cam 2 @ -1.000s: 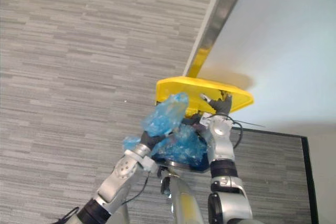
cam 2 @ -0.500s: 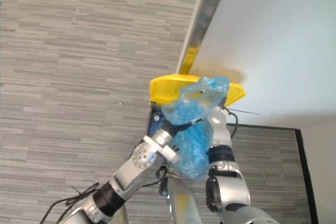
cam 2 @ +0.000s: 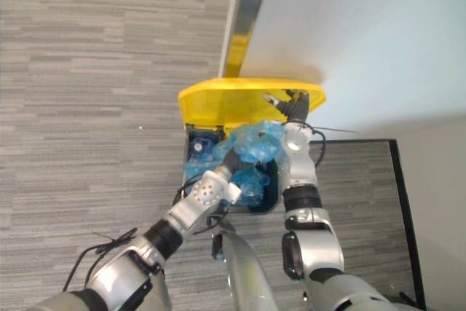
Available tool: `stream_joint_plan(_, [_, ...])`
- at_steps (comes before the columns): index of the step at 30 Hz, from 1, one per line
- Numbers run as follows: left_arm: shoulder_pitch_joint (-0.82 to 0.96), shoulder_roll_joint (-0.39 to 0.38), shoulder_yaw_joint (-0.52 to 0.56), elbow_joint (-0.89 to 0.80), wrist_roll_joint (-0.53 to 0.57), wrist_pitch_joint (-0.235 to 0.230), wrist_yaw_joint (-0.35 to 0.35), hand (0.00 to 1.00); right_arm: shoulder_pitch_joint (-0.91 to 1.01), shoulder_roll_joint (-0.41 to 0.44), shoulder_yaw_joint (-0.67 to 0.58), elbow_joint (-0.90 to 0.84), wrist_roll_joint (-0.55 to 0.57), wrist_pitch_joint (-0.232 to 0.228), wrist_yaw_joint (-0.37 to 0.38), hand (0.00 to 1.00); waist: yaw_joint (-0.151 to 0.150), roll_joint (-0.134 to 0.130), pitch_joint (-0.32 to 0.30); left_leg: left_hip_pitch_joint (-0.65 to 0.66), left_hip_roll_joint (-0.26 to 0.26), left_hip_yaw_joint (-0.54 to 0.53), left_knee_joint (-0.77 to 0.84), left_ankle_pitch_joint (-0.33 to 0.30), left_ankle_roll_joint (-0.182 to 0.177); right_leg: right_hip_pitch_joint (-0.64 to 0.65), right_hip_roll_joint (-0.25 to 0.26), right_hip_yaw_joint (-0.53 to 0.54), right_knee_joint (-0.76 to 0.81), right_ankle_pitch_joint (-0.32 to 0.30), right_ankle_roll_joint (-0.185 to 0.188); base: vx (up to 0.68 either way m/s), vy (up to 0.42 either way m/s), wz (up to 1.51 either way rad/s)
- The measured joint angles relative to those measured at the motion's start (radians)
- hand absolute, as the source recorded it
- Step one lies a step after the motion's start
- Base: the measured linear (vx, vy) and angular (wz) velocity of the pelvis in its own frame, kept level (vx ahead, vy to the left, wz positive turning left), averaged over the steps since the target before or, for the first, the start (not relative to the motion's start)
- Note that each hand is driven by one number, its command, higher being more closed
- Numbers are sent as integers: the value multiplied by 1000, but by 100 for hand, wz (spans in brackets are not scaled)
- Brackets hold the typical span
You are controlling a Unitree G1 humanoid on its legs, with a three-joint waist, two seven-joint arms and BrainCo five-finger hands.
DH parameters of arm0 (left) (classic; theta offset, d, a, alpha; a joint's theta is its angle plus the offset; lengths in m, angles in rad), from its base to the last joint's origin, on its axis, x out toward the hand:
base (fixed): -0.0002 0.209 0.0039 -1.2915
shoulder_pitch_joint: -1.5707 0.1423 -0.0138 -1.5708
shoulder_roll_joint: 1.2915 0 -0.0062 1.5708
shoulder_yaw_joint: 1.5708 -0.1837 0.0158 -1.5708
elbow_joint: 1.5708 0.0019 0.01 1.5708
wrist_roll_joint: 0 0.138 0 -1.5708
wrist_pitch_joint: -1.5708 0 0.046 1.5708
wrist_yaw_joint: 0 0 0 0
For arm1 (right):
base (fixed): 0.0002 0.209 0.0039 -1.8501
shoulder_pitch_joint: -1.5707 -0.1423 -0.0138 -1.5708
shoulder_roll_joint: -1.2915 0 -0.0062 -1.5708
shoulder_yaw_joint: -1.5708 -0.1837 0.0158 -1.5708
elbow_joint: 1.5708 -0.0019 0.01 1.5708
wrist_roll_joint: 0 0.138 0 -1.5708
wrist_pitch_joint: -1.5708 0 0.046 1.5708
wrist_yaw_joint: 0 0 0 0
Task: Gather rubbish on tea table into small bin, then transfer packed bag to large trash can.
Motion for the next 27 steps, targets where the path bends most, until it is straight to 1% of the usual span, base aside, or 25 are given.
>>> stream_joint_plan(2, [-28, -2, 39, 71, 40, 19, 0, 100, 1, -33, 21, -34, 0, -1, -1, 0, -5, -3, 29, -9, 4, -6, 2, -1, -1, -5, 2, -6, 0, 1, 1, 61, 4, 5])
stream_joint_plan(3, [-35, -2, 52, 90, 49, 23, 1, 100, 2, -39, 23, -42, 0, -1, 0, 0, -7, -3, 33, -13, 4, -11, 2, -1, -1, -8, 2, -9, 0, 1, 1, 66, -1, 7])
stream_joint_plan(5, [-60, -5, 119, 152, 72, 37, 2, 100, 20, -66, 43, -73, 1, -10, 1, 0, -9, -5, 38, -33, 5, -19, 3, 0, -2, -25, 2, -13, 0, 0, -1, 69, -4, 6])
stream_joint_plan(6, [-77, -3, 165, 175, 102, 48, 17, 0, 38, -77, 58, -100, 2, -24, 2, 0, -9, -5, 38, -50, 5, -25, 6, 1, -3, -41, 2, -16, 0, 0, 0, 73, -5, 2])
stream_joint_plan(8, [-109, 3, 233, 212, 157, 74, 53, 0, 48, -80, 74, -123, 3, -43, 2, 0, -10, -8, 47, -66, 10, -27, 29, -1, -7, -46, 6, -21, 0, 1, -6, 89, 3, -5])
stream_joint_plan(9, [-119, 4, 256, 225, 190, 83, 71, 0, 60, -83, 79, -132, 3, -51, 2, 0, -10, -11, 51, -70, 16, -27, 39, -5, -14, -46, 12, -22, 1, 3, -14, 82, 11, -4])
stream_joint_plan(10, [-122, 4, 260, 231, 199, 84, 79, 0, 67, -87, 81, -133, 3, -59, 3, 0, -10, -14, 53, -71, 17, -27, 39, -5, -15, -46, 12, -24, 1, 3, -18, 75, 18, 0])
stream_joint_plan(12, [-123, 4, 265, 234, 234, 96, 81, 0, 80, -92, 94, -133, 3, -73, 4, 0, -10, -27, 59, -75, 17, -29, 39, -5, -15, -46, 11, -26, 1, 2, -20, 73, 25, 7])
stream_joint_plan(17, [-123, 3, 276, 252, 277, 106, 78, 0, 90, -103, 118, -133, 4, -79, 16, 0, -5, -32, 63, -87, 20, -40, 40, -8, -13, -51, 11, -34, 1, -1, -24, 54, 17, 6])
stream_joint_plan(21, [-123, 3, 261, 251, 298, 106, 64, 0, 90, -103, 144, -132, 3, -80, 45, 0, -3, -31, 63, -98, 25, -38, 69, -15, -18, -51, 15, -36, 1, -1, -26, 59, 20, -4])
stream_joint_plan(22, [-125, 4, 241, 251, 303, 105, 58, 0, 92, -103, 150, -132, 2, -80, 53, 0, -3, -31, 63, -104, 34, -31, 84, -26, -20, -51, 20, -36, 1, 1, -27, 41, 34, -11])
stream_joint_plan(25, [-126, 9, 182, 249, 310, 103, 56, 0, 94, -102, 160, -129, -1, -80, 58, 0, 4, -32, 63, -105, 34, -28, 91, -30, -18, -51, 19, -33, 4, 2, -27, 39, 34, -3])
stream_joint_plan(27, [-126, 15, 156, 245, 311, 103, 55, 0, 97, -102, 167, -126, -28, -79, 63, 0, 12, -32, 63, -105, 33, -31, 91, -28, -21, -50, 18, -36, 8, 1, -28, 61, 32, 5])
